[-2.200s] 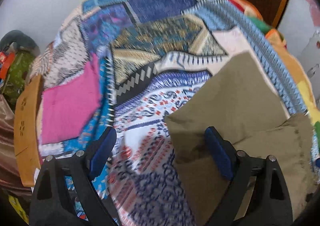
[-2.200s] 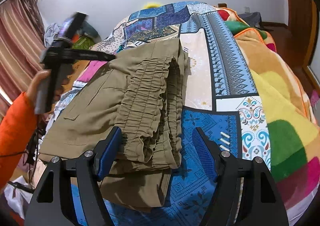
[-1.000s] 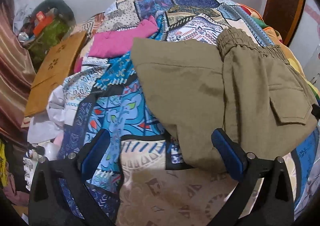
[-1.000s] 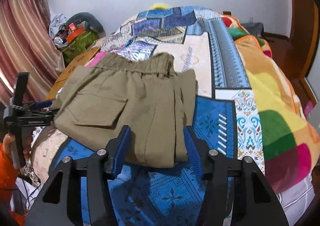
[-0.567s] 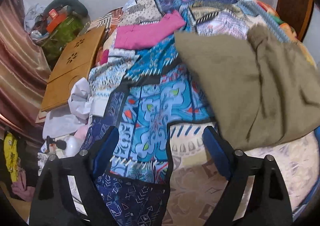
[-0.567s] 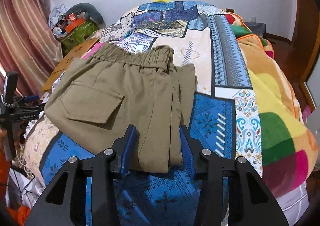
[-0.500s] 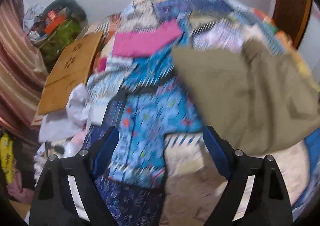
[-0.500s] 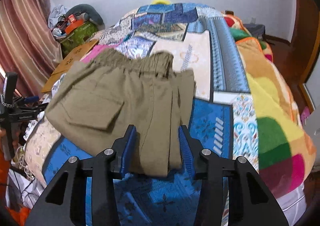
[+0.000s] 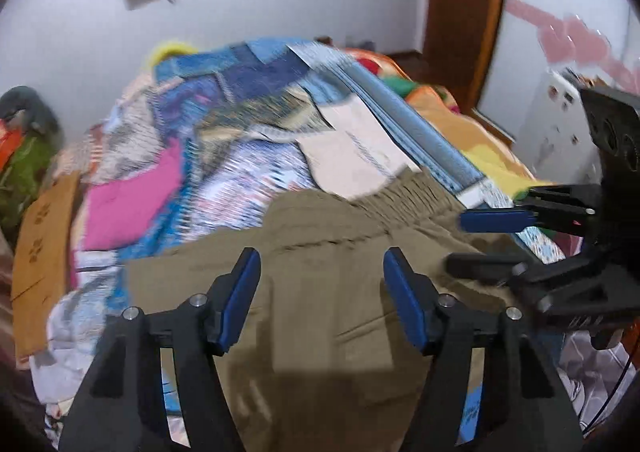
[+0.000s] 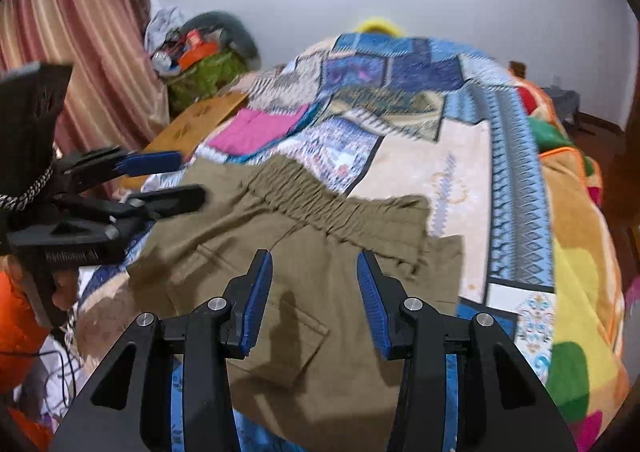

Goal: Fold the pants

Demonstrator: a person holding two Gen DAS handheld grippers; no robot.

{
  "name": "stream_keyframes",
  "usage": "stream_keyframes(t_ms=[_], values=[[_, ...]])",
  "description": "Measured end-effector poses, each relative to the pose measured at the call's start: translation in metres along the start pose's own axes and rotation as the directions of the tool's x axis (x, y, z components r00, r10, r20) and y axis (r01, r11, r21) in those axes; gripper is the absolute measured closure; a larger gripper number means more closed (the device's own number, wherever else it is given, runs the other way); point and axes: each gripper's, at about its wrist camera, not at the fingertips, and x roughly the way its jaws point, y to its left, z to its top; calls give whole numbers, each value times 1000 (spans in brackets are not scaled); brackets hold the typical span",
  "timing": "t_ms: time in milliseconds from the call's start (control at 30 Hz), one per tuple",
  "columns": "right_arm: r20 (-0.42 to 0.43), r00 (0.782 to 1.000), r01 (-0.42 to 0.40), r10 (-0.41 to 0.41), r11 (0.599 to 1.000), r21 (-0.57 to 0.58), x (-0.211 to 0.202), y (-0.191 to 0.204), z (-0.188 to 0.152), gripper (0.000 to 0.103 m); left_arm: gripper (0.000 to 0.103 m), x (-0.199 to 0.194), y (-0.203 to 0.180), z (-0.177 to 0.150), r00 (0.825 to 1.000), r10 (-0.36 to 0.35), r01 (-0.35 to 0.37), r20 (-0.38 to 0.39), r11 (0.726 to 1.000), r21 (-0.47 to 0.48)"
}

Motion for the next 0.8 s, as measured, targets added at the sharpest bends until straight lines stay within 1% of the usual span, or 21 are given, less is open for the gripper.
stream_keyframes(t_ms=[33, 100, 167, 233, 333, 433, 500, 567, 667, 733, 800], values=[[-23, 1000, -1, 0, 1000, -6, 7, 0, -2, 63, 39, 9, -3, -2, 1000, -4, 4, -24, 1000, 2], [-80, 997, 0, -2, 1000, -15, 22, -2, -9, 63, 39, 31, -5, -13, 996, 25, -24, -81, 1000, 16], [-109, 994, 4, -4, 1000, -7, 31, -6, -20, 63, 38, 34, -5, -22, 997, 25, -23, -78, 999, 23], [-107, 994, -5, 5, 1000, 3, 26, -10, -25, 63, 38, 28, -3, -29, 997, 22, -20, -73, 999, 28], [-109, 994, -8, 10, 1000, 14, 14, -13, -35, 63, 37, 21, 7, -39, 997, 16, -15, -79, 1000, 11], [-106, 994, -9, 13, 999, 36, 3, -15, -44, 63, 34, 11, 22, -52, 996, -5, 1, -84, 999, -51], [-102, 995, 1, 3, 999, 36, -5, -14, -50, 63, 32, 3, 28, -61, 997, -6, -1, -81, 996, -84], [-99, 995, 29, -26, 999, 36, -12, -14, -54, 63, 31, -4, 32, -67, 996, 20, -27, -85, 996, -86], [-94, 993, 69, -65, 997, 38, -22, -16, -63, 63, 31, -16, 40, -75, 996, 20, -29, -81, 993, -115], [-92, 992, 90, -85, 995, 49, -28, -21, -65, 63, 31, -24, 44, -80, 994, 69, -78, -81, 990, -115], [-91, 991, 105, -98, 992, 72, -34, -27, -69, 62, 31, -32, 50, -86, 993, 87, -97, -80, 987, -126]])
